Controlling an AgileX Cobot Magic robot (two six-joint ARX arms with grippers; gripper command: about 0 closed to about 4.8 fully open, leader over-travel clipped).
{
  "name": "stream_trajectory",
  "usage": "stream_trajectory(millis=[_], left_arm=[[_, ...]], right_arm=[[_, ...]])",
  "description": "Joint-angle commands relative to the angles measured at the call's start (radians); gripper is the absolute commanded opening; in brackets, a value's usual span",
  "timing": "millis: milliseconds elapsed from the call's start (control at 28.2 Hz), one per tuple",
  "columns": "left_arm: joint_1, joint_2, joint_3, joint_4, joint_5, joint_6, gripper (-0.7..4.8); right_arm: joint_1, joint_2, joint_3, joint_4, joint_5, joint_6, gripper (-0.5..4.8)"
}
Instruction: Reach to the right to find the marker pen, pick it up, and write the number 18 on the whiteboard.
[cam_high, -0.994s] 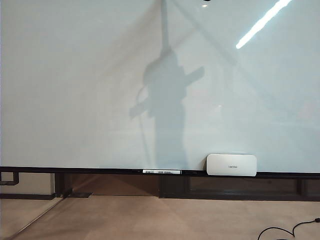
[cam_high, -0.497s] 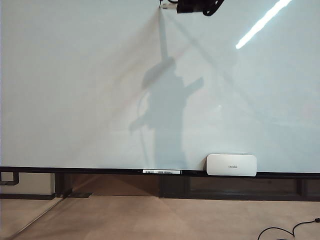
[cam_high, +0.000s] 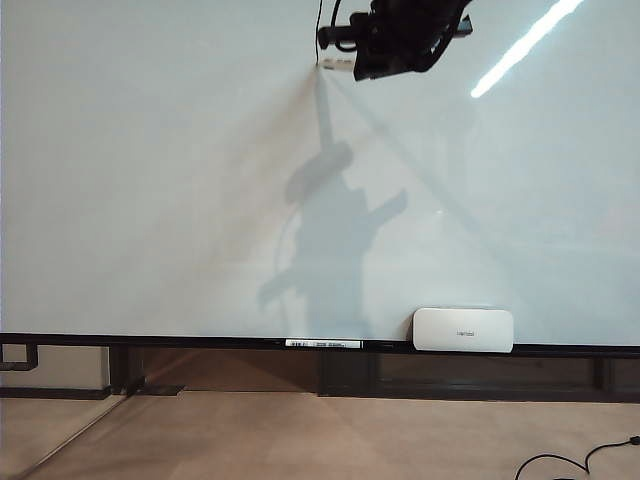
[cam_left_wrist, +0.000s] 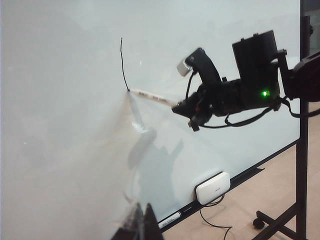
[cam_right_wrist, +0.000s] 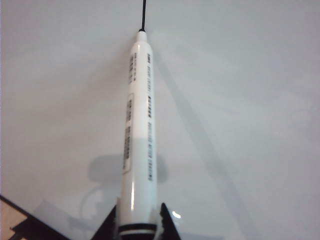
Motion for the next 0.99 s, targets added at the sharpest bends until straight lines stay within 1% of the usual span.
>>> stream_trajectory(millis=[35,177,248,461,603,994], left_arm=[[-0.001,0.001,0.003,0.012,-0.003,0.007,-0.05],[-0.001,0.000,0.003,0.012,-0.003,0.007,-0.05],[-0.001,0.000,0.003,0.010,-0.003,0.007,-0.05],[-0.001,0.000,0.003,0.005,-0.003,0.007,-0.05],[-0.001,0.000,0.003,0.005,-0.003,0.007,-0.05],[-0.001,0.001,0.003,0.003,-0.003,0.007,-0.05]], right_arm=[[0.001,-0.003,-0.009,0.009,0.013,0.009,-0.02],[0.005,-0.019,-0.035,0.089,0.005,0.007,-0.02],[0.022,-0.039,-0.042,0.122,0.017,-0.004,-0.02],[0.058,-0.119,-0.042,0.135,0.036,-0.064,-0.02],[0.064,-0.146,-0.042,0.197,0.097,-0.130,-0.02],[0.058,-0.146,-0.042,0.261,0.140,-0.159,-0.02]])
